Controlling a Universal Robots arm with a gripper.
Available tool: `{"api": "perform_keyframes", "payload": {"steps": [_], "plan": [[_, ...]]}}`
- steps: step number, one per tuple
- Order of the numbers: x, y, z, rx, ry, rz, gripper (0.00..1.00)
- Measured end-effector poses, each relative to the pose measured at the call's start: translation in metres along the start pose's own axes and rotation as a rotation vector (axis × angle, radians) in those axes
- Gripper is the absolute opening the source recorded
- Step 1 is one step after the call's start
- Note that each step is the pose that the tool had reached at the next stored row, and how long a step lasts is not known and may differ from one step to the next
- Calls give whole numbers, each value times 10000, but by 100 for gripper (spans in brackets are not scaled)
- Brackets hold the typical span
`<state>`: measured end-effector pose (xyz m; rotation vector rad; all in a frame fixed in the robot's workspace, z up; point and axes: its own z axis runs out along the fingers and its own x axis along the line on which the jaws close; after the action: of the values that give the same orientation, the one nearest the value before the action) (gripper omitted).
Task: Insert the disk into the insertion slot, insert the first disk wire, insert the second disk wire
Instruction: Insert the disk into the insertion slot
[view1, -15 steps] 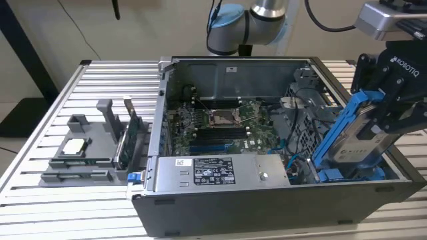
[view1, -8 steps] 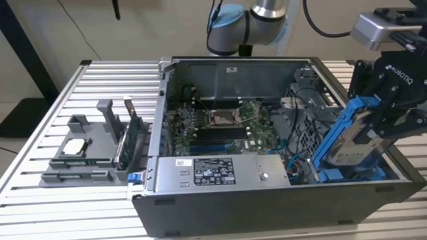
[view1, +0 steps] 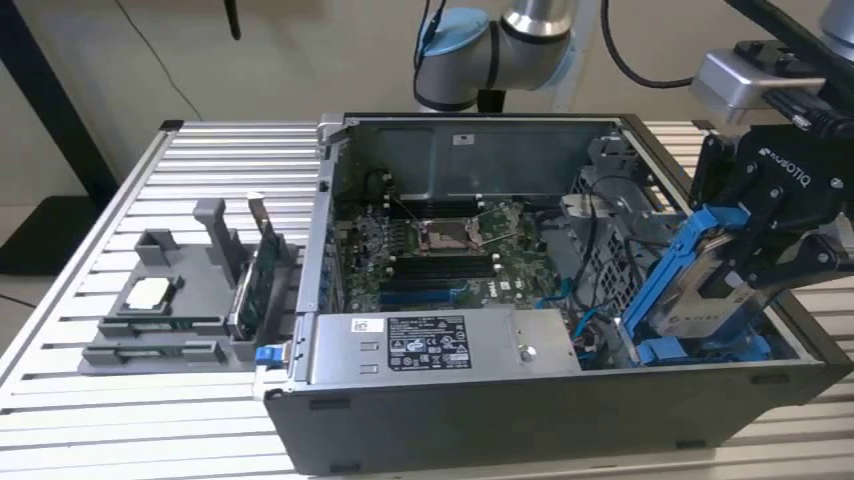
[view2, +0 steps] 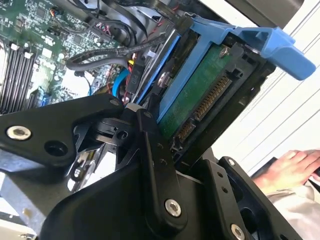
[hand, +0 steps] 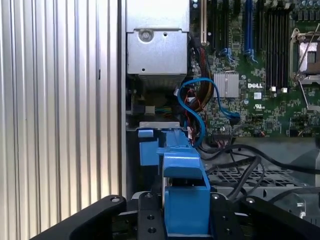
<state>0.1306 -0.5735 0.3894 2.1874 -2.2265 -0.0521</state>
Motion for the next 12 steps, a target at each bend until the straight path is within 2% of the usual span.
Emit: {"api": "perform_keyframes", "payload": {"steps": [4,5,9,12], "plan": [[1,0,1,3,-18,-1,40],[1,0,-4,4,-30,-2,47],[-4,2,-50,19,-61,-2,47],[-36,3,-52,91,-92,-2,47]]}}
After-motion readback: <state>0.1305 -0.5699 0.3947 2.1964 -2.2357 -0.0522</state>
